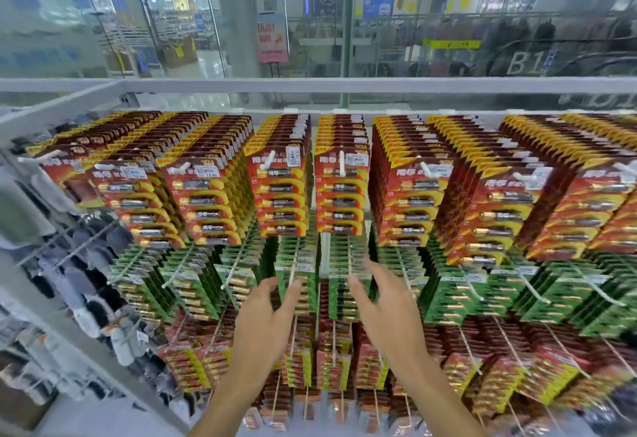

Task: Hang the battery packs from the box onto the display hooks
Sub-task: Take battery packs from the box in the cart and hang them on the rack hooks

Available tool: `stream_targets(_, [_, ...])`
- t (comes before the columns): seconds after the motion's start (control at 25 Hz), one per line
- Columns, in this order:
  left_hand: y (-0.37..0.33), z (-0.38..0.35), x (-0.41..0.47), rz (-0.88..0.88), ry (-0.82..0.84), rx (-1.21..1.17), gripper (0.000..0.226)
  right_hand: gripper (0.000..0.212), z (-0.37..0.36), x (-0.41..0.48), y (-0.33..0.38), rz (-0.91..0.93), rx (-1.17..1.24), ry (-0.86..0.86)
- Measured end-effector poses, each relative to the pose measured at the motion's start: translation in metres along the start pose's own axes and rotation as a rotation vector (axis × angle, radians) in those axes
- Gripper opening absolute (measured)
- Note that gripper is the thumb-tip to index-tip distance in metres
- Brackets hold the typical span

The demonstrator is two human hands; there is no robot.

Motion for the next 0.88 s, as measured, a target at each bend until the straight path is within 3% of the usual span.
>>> stream_targets(0.32, [0.018, -0.050, -0.081, 0.067, -0.003, 0.117, 0.058, 0.054, -0.003, -0.064, -0.054, 0.006, 0.003, 0.140])
stream_targets(0.6, [0.010, -0.105, -0.149, -0.013, 0.158, 0.173, 0.064, 0.049, 0.036, -0.147, -0.095, -0.035, -0.074, 0.120])
stream_targets(0.72, [0.007, -0.131, -0.181, -0.070, 0.247, 0.163, 0.072, 0.042, 0.066, -0.197, -0.115, -0.123, -0.117, 0.053])
stream_targets(0.88, [0.012, -0.181, -0.246, -0.130, 0.396, 0.172, 0.046, 0.040, 0.101, -0.283, -0.152, -0.308, -0.197, 0.015])
Point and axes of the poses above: each hand's wrist, its own x-axis towards the middle knuckle, its own z-axis out of the back of the hand, y = z × x, the point moved 5 cm from there along x, towards the middle knuckle, and after that the axes turned 10 degrees about z, right-handed, at the moved point
